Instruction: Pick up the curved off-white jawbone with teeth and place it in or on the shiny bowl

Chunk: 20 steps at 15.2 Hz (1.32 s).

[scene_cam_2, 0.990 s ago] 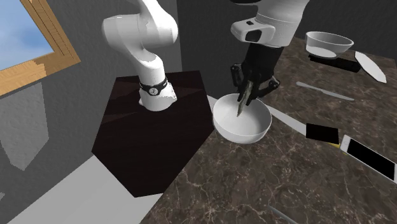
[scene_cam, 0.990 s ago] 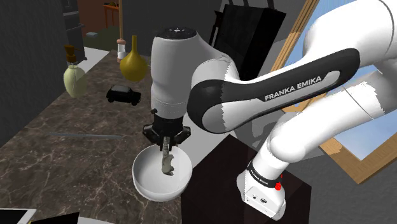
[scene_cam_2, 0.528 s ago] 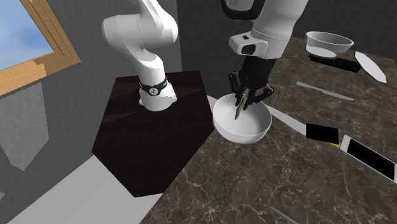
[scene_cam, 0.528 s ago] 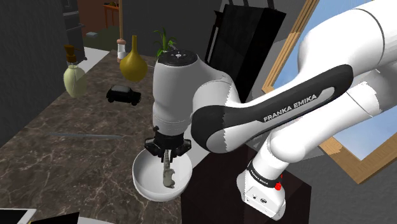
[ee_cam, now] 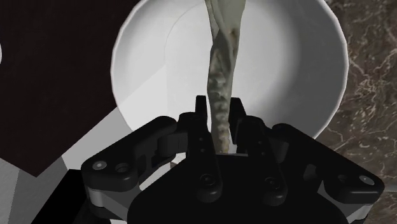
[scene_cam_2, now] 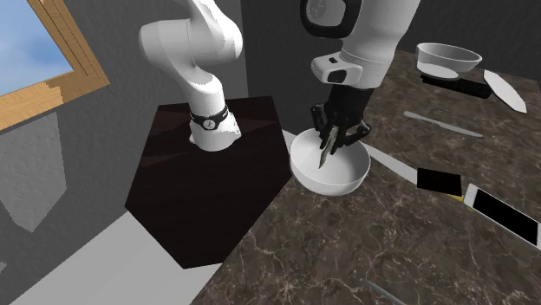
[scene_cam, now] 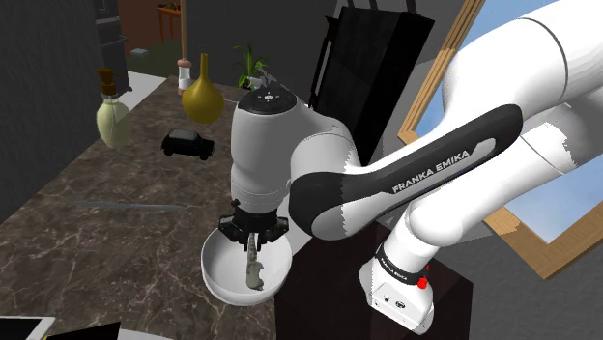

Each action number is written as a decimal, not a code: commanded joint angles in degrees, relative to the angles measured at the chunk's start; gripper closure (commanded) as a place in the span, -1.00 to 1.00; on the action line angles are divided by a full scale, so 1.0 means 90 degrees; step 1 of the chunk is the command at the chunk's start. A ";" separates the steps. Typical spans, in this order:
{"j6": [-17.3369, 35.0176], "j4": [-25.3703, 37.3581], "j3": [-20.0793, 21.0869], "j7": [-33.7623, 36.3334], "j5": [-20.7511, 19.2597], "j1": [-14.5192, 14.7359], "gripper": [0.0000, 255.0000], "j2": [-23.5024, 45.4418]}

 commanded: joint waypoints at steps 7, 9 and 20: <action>0.0002 -0.0002 0.0003 0.0001 0.0003 0.0006 -1.00 0.0002; -0.0259 0.0116 -0.0105 -0.0072 0.0084 0.0092 -1.00 -0.0162; -0.0962 0.0484 -0.0374 -0.0210 0.0211 0.0267 -1.00 -0.0534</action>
